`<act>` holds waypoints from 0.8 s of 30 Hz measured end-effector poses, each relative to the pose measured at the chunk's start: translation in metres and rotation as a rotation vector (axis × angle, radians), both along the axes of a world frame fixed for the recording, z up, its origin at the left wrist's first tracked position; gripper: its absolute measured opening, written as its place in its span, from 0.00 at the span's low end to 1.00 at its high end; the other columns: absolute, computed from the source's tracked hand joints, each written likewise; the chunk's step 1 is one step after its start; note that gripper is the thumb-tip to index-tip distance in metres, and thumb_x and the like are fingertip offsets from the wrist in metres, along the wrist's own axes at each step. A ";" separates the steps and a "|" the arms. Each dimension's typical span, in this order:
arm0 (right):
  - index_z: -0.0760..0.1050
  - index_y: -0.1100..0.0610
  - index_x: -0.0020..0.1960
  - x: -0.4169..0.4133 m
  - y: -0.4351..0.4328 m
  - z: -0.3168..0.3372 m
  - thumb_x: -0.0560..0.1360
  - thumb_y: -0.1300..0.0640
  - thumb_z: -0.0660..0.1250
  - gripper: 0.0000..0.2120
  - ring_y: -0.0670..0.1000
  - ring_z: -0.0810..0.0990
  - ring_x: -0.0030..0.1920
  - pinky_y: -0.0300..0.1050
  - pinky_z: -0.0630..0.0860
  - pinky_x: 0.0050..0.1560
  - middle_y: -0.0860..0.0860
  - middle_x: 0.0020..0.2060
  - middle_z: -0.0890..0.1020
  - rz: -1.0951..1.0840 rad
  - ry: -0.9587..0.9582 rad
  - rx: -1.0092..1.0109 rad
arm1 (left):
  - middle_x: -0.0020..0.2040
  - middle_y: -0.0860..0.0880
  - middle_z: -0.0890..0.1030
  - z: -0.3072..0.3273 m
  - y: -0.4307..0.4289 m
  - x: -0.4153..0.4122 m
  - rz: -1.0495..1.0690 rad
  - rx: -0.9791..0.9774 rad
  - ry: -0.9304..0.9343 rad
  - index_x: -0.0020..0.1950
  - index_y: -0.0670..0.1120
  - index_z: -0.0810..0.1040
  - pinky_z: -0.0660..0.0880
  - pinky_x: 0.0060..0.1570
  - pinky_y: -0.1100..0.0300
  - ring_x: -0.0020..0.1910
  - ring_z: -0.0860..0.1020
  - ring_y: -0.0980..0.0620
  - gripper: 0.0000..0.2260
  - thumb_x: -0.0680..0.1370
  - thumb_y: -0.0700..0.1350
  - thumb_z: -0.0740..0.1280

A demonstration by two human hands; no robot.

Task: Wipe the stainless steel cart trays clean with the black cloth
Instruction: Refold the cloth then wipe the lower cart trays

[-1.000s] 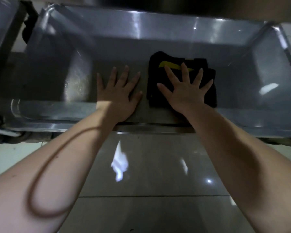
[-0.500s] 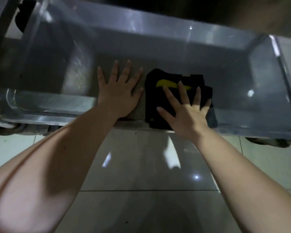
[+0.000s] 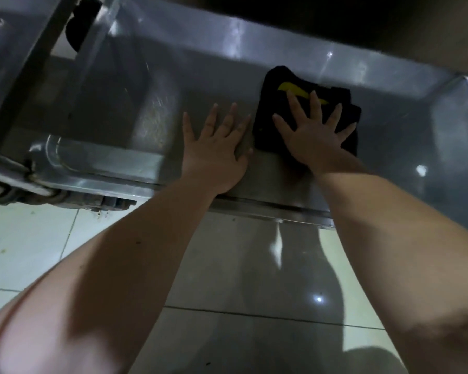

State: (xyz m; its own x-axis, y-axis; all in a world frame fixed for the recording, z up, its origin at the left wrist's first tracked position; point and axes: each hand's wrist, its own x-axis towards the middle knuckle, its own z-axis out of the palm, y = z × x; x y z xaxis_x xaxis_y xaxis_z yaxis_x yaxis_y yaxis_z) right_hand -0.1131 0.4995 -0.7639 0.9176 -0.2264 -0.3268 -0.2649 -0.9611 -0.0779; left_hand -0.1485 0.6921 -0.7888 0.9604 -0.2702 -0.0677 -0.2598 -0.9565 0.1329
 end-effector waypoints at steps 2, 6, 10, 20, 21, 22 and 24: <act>0.38 0.31 0.76 -0.027 0.002 -0.001 0.75 0.26 0.42 0.31 0.65 0.35 0.77 0.75 0.37 0.69 0.43 0.79 0.38 0.019 -0.026 -0.009 | 0.81 0.56 0.43 -0.002 0.000 0.000 -0.003 -0.004 -0.010 0.80 0.60 0.44 0.38 0.71 0.30 0.80 0.41 0.48 0.27 0.81 0.61 0.46; 0.36 0.30 0.75 -0.090 0.027 -0.005 0.76 0.27 0.41 0.30 0.66 0.34 0.76 0.75 0.37 0.69 0.44 0.79 0.37 0.045 -0.040 -0.072 | 0.81 0.55 0.43 -0.002 -0.002 0.002 0.005 0.008 -0.012 0.80 0.59 0.44 0.38 0.71 0.31 0.80 0.42 0.48 0.25 0.83 0.55 0.44; 0.36 0.29 0.74 -0.100 0.031 -0.003 0.75 0.26 0.42 0.30 0.65 0.33 0.76 0.76 0.35 0.68 0.42 0.78 0.36 0.085 -0.022 -0.031 | 0.81 0.55 0.44 0.003 -0.001 0.002 0.011 -0.002 -0.015 0.81 0.57 0.47 0.38 0.72 0.32 0.80 0.43 0.48 0.25 0.83 0.55 0.46; 0.41 0.27 0.74 -0.128 -0.126 0.003 0.75 0.27 0.48 0.30 0.60 0.38 0.78 0.73 0.40 0.71 0.38 0.79 0.41 -0.169 0.025 -0.084 | 0.81 0.54 0.47 -0.001 0.000 0.001 0.002 -0.004 -0.036 0.80 0.61 0.46 0.39 0.72 0.32 0.80 0.46 0.46 0.24 0.83 0.57 0.45; 0.41 0.28 0.74 -0.130 -0.129 0.003 0.75 0.27 0.47 0.30 0.60 0.38 0.78 0.73 0.40 0.71 0.39 0.79 0.41 -0.181 0.023 -0.091 | 0.81 0.54 0.46 -0.001 -0.001 0.000 0.002 -0.002 -0.030 0.80 0.62 0.46 0.39 0.72 0.31 0.80 0.45 0.46 0.24 0.83 0.57 0.45; 0.41 0.28 0.75 -0.130 -0.125 0.002 0.76 0.28 0.47 0.30 0.60 0.37 0.78 0.73 0.39 0.71 0.39 0.79 0.41 -0.191 0.018 -0.100 | 0.81 0.55 0.46 -0.001 -0.001 -0.001 0.001 0.005 -0.023 0.79 0.63 0.45 0.39 0.72 0.31 0.80 0.45 0.46 0.24 0.83 0.57 0.45; 0.41 0.29 0.75 -0.124 -0.100 0.002 0.75 0.27 0.46 0.31 0.60 0.36 0.78 0.75 0.38 0.70 0.40 0.79 0.40 -0.182 0.002 -0.099 | 0.81 0.55 0.45 0.002 -0.001 0.001 0.000 0.020 0.004 0.79 0.64 0.45 0.39 0.71 0.30 0.80 0.44 0.45 0.24 0.83 0.58 0.45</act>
